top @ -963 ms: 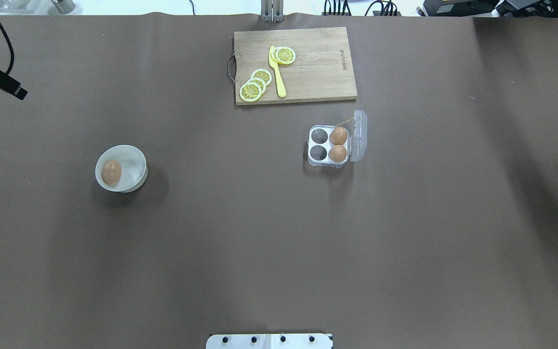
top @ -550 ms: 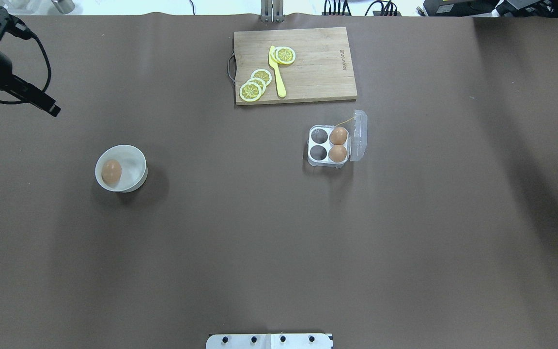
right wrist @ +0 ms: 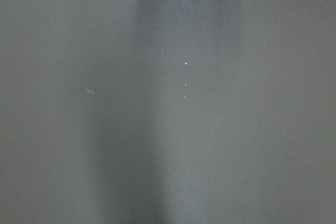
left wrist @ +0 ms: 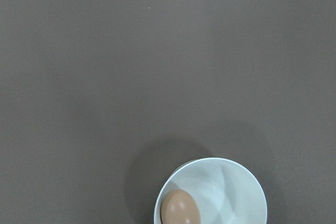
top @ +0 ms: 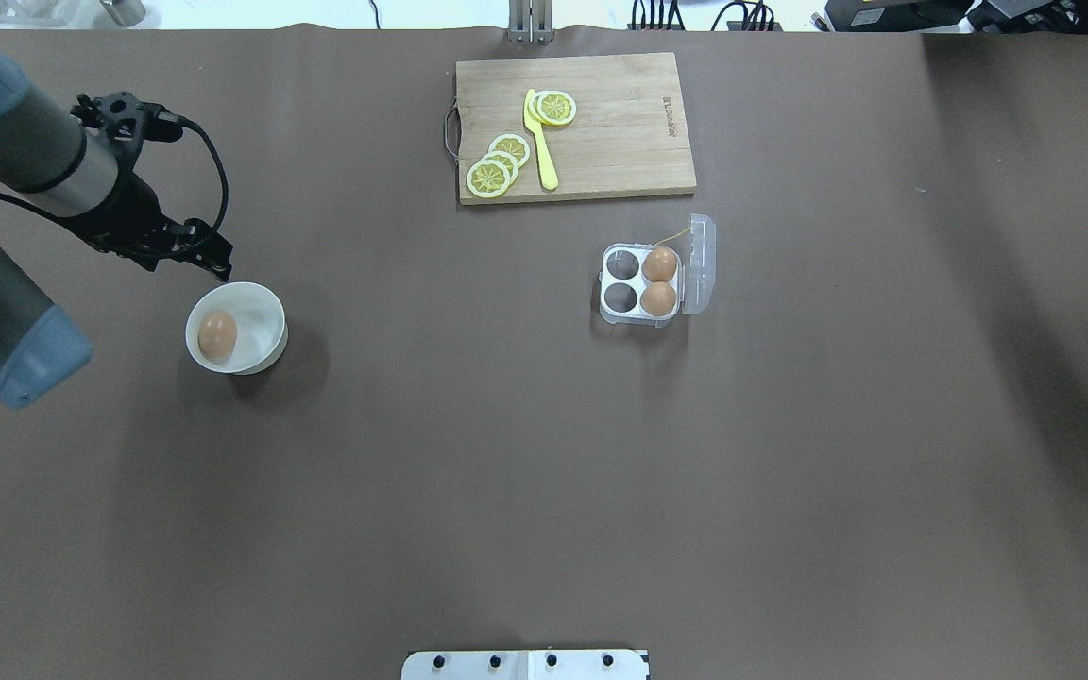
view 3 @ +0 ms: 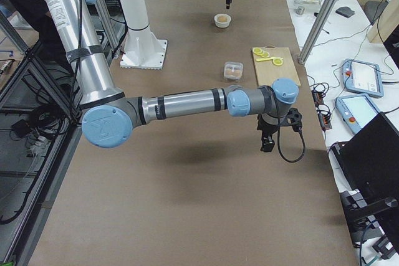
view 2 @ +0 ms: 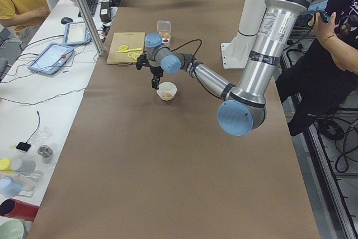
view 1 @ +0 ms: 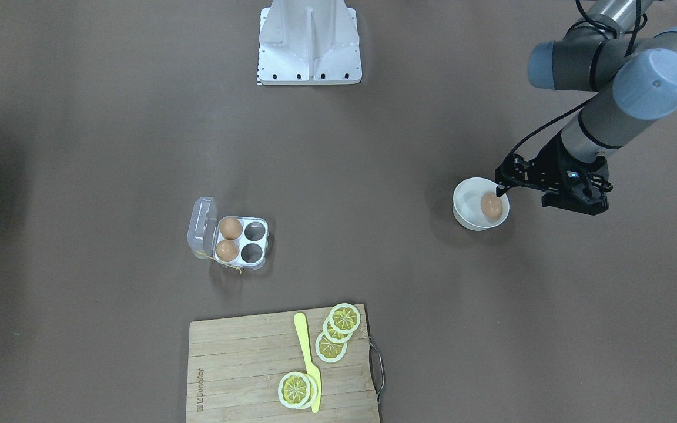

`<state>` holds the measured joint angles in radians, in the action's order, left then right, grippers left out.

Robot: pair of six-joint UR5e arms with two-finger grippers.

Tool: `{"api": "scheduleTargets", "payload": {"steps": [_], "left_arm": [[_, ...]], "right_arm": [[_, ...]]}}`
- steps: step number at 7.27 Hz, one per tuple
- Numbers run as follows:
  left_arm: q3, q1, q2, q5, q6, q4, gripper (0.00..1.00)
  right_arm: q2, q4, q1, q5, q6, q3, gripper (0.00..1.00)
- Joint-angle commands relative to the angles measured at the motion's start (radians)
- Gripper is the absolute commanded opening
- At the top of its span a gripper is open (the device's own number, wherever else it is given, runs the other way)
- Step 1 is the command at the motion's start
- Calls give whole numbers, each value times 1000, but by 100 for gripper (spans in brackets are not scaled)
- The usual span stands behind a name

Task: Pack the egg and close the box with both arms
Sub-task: 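Move the left gripper over the white bowl and lower toward the brown egg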

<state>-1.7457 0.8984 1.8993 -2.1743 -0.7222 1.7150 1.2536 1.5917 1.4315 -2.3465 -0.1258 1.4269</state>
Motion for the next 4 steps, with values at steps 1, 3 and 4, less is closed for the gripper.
{"api": "scheduleTargets", "payload": {"steps": [1, 3, 4], "left_arm": [[27, -38, 7, 39, -23, 5, 89], [69, -47, 0, 38, -29, 72, 85], [75, -61, -2, 39, -29, 80, 85]], "right_arm": [[1, 1, 1, 1, 0, 1, 100], [1, 1, 1, 1, 0, 1, 100], [3, 1, 1, 4, 0, 1, 100]]}}
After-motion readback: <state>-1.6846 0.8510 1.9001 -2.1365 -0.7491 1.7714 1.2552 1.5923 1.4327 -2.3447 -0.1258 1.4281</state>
